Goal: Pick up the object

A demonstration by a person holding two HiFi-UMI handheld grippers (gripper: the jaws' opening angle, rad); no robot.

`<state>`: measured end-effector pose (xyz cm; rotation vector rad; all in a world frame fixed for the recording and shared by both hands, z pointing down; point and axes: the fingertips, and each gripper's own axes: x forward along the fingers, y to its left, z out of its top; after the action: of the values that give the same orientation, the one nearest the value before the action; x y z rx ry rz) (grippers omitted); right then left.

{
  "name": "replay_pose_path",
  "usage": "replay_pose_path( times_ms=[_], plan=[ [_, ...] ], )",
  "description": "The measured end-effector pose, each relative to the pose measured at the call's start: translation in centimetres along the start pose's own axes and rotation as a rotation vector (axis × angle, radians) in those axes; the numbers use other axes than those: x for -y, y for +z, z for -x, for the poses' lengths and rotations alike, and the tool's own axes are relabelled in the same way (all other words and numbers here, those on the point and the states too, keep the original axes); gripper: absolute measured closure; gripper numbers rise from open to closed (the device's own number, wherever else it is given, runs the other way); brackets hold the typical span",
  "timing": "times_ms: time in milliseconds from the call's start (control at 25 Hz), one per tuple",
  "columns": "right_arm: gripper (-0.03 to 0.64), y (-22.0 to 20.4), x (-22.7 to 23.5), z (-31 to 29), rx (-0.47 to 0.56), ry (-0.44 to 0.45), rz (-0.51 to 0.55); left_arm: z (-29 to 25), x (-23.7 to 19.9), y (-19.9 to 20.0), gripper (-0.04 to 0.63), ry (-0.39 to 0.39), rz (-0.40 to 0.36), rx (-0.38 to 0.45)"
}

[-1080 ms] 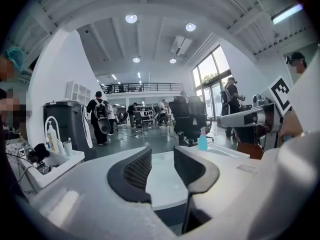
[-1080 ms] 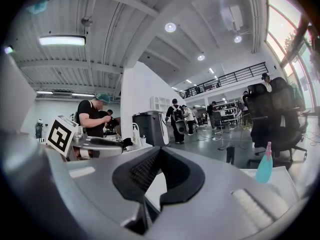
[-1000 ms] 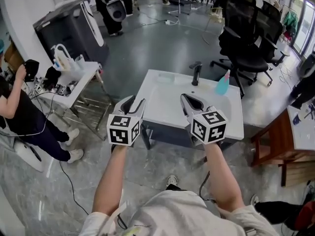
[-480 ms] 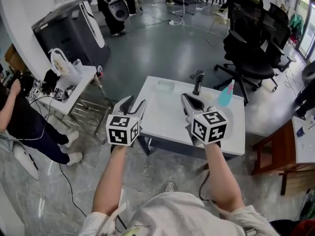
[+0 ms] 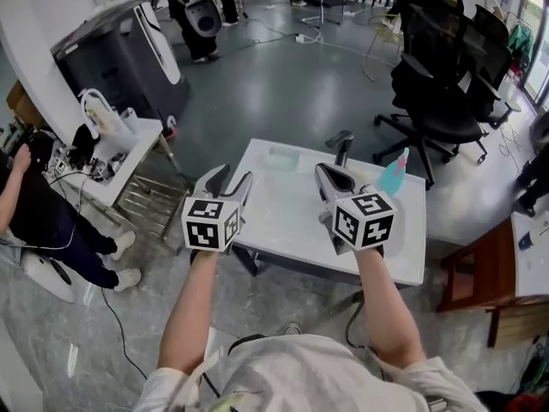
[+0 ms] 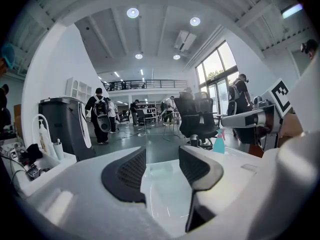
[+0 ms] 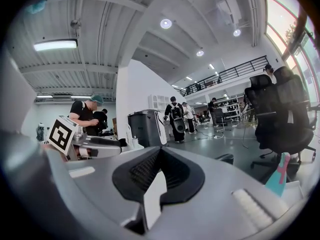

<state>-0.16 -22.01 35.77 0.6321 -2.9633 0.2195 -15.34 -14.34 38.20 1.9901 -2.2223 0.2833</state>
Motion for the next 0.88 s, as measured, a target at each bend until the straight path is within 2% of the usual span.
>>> replay_pose_path(
  times_ms=[280, 560, 880],
  plan=[
    [0.614, 0.0, 2.2, -1.4, 0.003, -0.023, -0.008, -2.8, -0.1, 0.4, 0.376, -0.024, -0.018, -0.003],
    [0.614, -0.3, 3.9, -4.7, -0.004, -0.053, 0.000, -6.1, -2.4, 0.4, 0.376, -0.050, -0.015, 0.010],
    [0.614, -0.1, 6.4, -9.1, 0.001, -0.146, 0.011, -11.5, -4.2, 1.1, 0.376, -0.171, -0.036, 0.026]
  ],
)
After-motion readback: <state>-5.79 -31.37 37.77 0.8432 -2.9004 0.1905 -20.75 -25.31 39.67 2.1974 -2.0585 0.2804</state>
